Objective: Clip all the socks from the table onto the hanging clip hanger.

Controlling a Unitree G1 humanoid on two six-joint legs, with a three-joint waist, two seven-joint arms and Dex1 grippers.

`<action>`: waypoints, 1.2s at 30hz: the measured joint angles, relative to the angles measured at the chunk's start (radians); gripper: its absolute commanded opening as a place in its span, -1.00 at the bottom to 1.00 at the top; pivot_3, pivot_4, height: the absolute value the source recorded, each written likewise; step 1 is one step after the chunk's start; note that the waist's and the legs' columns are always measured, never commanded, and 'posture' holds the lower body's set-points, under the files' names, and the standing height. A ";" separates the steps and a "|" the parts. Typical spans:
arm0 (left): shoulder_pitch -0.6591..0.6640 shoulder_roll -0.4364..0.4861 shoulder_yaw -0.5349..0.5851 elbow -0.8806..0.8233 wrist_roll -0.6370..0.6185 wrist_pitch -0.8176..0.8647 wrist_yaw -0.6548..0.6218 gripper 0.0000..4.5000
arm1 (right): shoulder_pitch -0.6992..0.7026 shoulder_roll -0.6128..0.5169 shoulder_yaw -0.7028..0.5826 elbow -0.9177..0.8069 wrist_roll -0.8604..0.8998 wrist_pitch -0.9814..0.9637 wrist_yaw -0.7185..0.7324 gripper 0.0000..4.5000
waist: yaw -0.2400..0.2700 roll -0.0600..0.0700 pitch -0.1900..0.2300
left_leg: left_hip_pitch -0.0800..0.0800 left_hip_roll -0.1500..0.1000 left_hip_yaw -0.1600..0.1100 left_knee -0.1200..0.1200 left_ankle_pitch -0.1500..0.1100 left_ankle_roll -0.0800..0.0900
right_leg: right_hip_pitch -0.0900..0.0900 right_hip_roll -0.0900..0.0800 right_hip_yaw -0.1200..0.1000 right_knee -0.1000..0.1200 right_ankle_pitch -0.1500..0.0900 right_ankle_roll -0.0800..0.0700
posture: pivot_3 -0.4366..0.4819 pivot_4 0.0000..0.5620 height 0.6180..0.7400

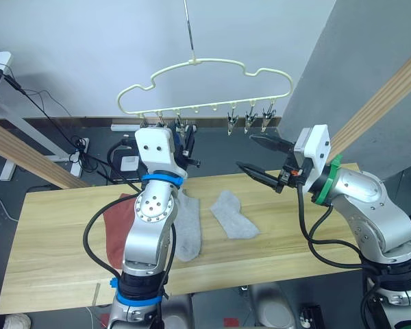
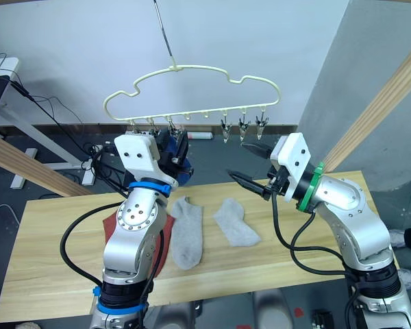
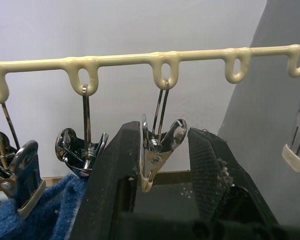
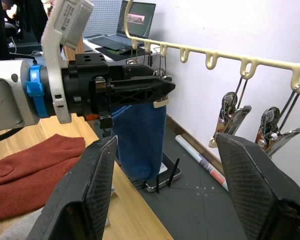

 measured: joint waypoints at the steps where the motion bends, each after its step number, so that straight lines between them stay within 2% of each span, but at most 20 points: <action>1: 0.000 -0.001 0.000 0.000 0.001 0.000 0.002 -0.27 | 0.001 0.000 0.000 -0.003 0.000 0.000 -0.001 0.44 | 0.000 0.000 0.000 | 0.000 0.000 0.000 0.000 0.000 0.000 | 0.000 0.000 0.000 0.000 0.000 0.000 | -0.40 0.25 1.00; 17: 0.009 -0.017 -0.004 -0.002 0.031 0.003 0.023 -0.27 | 0.023 -0.010 -0.009 -0.015 0.001 0.000 0.003 0.44 | 0.000 0.000 0.000 | 0.000 0.000 0.000 0.000 0.000 0.000 | 0.000 0.000 0.000 0.000 0.000 0.001 | -0.40 0.26 1.00; 23: 0.008 -0.017 -0.004 -0.002 0.040 -0.005 0.023 -0.82 | 0.023 -0.010 -0.010 -0.015 0.001 0.000 0.003 0.44 | 0.000 0.000 0.000 | 0.000 0.000 0.000 0.000 0.000 0.000 | 0.000 0.000 0.000 0.000 0.000 0.001 | -0.40 0.26 1.00; 36: 0.008 -0.016 -0.005 -0.002 0.044 -0.007 0.022 -0.82 | 0.056 -0.011 -0.009 -0.015 0.000 -0.016 0.008 0.44 | 0.000 0.000 0.000 | 0.000 0.000 0.000 0.000 0.000 0.000 | 0.000 0.000 0.000 0.000 -0.001 0.002 | -0.40 0.23 1.00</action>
